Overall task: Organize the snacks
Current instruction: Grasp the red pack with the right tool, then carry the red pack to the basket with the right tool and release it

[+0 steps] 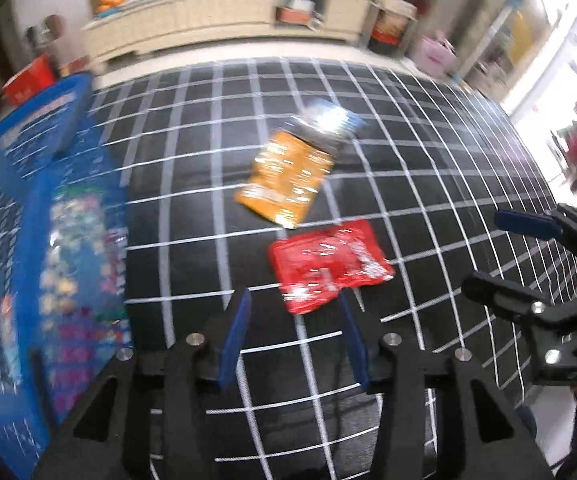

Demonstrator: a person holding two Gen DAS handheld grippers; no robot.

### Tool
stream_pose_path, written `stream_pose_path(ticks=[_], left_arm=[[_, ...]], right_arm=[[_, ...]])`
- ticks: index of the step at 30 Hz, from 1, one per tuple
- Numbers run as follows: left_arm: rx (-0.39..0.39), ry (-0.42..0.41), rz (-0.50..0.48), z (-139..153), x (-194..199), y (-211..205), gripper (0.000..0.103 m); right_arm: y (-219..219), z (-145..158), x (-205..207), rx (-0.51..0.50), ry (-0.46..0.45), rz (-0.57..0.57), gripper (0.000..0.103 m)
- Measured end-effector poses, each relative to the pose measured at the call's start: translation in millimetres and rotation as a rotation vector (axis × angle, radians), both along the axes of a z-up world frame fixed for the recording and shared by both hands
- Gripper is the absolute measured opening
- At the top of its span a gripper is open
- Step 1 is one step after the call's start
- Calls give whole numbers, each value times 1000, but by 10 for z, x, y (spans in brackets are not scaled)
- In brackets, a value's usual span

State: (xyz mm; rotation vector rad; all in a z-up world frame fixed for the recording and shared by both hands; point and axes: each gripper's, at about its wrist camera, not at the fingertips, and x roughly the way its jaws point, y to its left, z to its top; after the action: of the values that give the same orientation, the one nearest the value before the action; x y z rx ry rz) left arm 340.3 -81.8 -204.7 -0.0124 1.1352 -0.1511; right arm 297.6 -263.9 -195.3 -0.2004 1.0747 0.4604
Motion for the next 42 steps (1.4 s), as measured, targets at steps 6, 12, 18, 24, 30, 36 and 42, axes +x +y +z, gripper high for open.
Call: stream_pose_path(ticks=[6,12,18,24,30,36,42], left_arm=[[68,-44,22,-30,-57,71,49],[21,12,35,-198,-57,122,49],[42,33,29,-286,21,99,49],[72,59,46,-414,114,105,49],[46,94,63,-521,126,87,49],[55,53,26,-350,23,-48,49],[33,-2,-7,0,-112,-105,49]], right_arm=[[415,-307,180,-52,10,356,85],[657,-671,483,-106,61,502,85],[953,-888,572,-180,62,682,85],[973,-873,607,-112,21,662,50],[942,-865,446,-138,-24,613,36],[755,-782,395,-117,-21,500,35],[573,-342,271,-63,-70,420,35]])
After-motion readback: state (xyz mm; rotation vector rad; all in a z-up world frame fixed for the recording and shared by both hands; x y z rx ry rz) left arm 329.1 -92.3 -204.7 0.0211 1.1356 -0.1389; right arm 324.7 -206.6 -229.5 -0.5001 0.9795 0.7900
